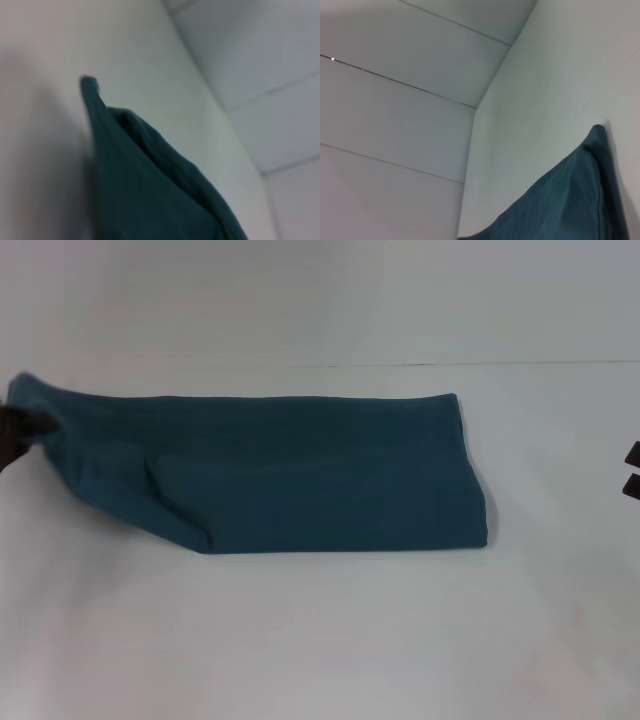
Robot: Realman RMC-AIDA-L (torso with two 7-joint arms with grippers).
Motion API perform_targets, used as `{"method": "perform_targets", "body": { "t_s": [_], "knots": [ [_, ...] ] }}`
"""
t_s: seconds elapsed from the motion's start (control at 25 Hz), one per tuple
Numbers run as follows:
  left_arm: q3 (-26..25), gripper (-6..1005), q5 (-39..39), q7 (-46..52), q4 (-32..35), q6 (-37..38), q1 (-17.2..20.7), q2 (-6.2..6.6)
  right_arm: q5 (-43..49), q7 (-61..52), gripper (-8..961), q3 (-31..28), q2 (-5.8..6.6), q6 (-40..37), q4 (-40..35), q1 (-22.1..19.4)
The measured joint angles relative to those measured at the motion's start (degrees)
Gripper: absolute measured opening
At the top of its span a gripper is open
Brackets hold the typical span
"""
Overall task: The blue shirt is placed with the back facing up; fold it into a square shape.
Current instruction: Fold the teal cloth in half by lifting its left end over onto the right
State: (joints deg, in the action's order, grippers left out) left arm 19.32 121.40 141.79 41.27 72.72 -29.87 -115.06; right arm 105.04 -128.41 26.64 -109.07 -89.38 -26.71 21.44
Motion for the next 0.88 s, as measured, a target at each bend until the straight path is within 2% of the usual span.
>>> {"method": "perform_targets", "body": {
  "t_s": [0.28,0.44,0.6,0.76,0.88],
  "knots": [
    [0.2,26,-2.6,-1.6,-0.3,5.0,-4.6,0.12,0.4,0.4,641,0.1,0.0,0.7,0.0,0.4],
    [0.9,26,-3.2,-2.5,-0.5,7.2,-8.1,-0.71,0.5,0.5,641,0.1,0.0,1.1,0.0,0.5],
    [3.6,26,-4.2,-2.5,-0.3,7.7,-10.9,-2.32,0.5,0.5,640,0.1,0.0,1.2,0.0,0.6],
    [7.5,27,-6.7,-3.1,-0.3,6.7,-13.2,-4.54,0.5,0.5,640,0.1,0.0,1.2,0.1,0.8],
    [10.3,27,-8.3,-4.3,-0.5,4.5,-15.0,-6.85,0.5,0.5,640,0.1,0.0,1.1,0.3,1.0]
  ]
}}
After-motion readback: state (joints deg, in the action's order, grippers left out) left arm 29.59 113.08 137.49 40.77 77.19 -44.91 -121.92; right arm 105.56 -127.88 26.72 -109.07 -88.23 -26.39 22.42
